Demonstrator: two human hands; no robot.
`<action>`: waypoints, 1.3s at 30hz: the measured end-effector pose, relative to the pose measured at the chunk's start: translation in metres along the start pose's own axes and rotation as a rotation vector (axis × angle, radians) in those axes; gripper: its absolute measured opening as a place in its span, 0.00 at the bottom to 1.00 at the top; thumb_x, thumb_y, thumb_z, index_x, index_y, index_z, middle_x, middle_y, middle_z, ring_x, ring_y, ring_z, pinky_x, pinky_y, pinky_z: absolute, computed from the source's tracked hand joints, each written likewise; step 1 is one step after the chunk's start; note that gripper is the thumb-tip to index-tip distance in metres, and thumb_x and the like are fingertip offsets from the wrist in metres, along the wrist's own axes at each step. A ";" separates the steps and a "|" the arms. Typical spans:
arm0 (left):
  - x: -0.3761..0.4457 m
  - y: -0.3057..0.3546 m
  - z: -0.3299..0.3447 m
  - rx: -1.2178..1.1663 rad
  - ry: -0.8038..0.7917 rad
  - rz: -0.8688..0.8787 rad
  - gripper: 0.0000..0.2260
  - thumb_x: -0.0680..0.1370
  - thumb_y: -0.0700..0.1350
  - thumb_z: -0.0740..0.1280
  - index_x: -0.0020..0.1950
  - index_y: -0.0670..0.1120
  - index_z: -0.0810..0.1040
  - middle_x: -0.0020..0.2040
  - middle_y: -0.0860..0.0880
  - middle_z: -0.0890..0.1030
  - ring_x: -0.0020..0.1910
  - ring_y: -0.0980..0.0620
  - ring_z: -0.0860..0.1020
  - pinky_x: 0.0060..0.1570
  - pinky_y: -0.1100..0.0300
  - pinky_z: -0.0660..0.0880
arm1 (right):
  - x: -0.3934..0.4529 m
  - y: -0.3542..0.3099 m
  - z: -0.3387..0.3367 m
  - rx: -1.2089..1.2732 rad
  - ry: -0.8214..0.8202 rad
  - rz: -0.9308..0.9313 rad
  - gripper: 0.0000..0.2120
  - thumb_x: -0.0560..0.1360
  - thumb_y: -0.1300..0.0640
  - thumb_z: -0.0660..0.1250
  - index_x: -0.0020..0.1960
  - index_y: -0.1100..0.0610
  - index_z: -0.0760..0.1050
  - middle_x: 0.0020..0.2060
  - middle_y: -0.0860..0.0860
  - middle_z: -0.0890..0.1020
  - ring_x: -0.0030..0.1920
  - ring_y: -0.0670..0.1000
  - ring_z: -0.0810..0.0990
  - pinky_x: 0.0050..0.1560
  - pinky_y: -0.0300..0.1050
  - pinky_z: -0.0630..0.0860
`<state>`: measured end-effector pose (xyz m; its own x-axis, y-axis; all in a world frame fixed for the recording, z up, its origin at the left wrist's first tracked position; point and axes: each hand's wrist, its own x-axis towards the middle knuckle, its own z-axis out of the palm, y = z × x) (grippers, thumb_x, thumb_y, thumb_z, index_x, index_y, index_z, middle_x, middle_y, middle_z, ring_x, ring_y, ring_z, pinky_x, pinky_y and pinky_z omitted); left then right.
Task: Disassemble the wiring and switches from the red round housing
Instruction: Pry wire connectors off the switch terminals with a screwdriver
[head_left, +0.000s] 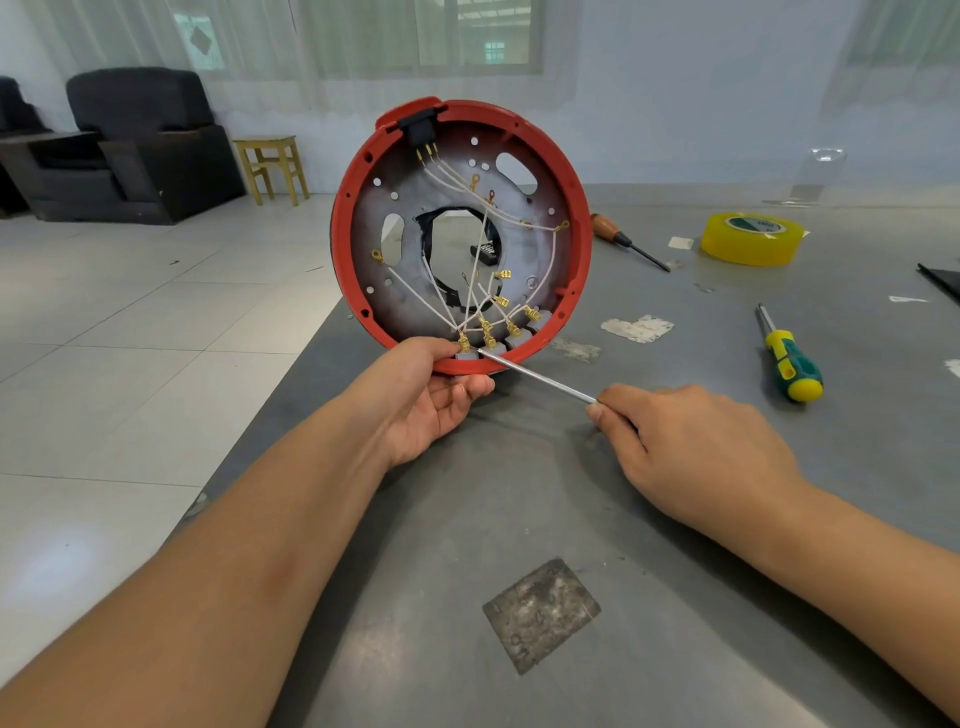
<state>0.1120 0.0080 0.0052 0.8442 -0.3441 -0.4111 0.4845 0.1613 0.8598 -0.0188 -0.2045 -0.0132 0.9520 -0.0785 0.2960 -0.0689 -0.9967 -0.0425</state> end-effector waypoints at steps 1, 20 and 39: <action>0.000 0.000 0.000 0.001 0.000 0.004 0.14 0.86 0.42 0.61 0.54 0.34 0.81 0.36 0.39 0.84 0.26 0.53 0.81 0.26 0.67 0.78 | 0.000 0.001 -0.001 -0.018 0.010 0.000 0.21 0.82 0.35 0.43 0.53 0.43 0.70 0.38 0.45 0.77 0.42 0.55 0.80 0.38 0.50 0.78; 0.000 -0.002 0.002 -0.010 0.017 0.045 0.13 0.86 0.43 0.61 0.63 0.35 0.79 0.36 0.39 0.85 0.27 0.52 0.82 0.25 0.67 0.77 | 0.008 0.028 -0.010 0.139 0.228 0.235 0.16 0.84 0.48 0.59 0.68 0.50 0.61 0.39 0.51 0.78 0.38 0.57 0.77 0.37 0.55 0.78; 0.003 -0.005 0.005 0.046 0.040 0.072 0.14 0.86 0.43 0.61 0.68 0.35 0.77 0.35 0.40 0.85 0.26 0.52 0.82 0.24 0.66 0.77 | 0.033 0.049 -0.009 -0.466 -0.059 0.378 0.06 0.80 0.61 0.63 0.54 0.55 0.77 0.46 0.53 0.78 0.50 0.58 0.78 0.39 0.46 0.65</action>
<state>0.1106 0.0017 0.0012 0.8853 -0.2960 -0.3586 0.4118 0.1410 0.9003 0.0068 -0.2562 0.0034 0.8500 -0.4413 0.2878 -0.5167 -0.8049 0.2919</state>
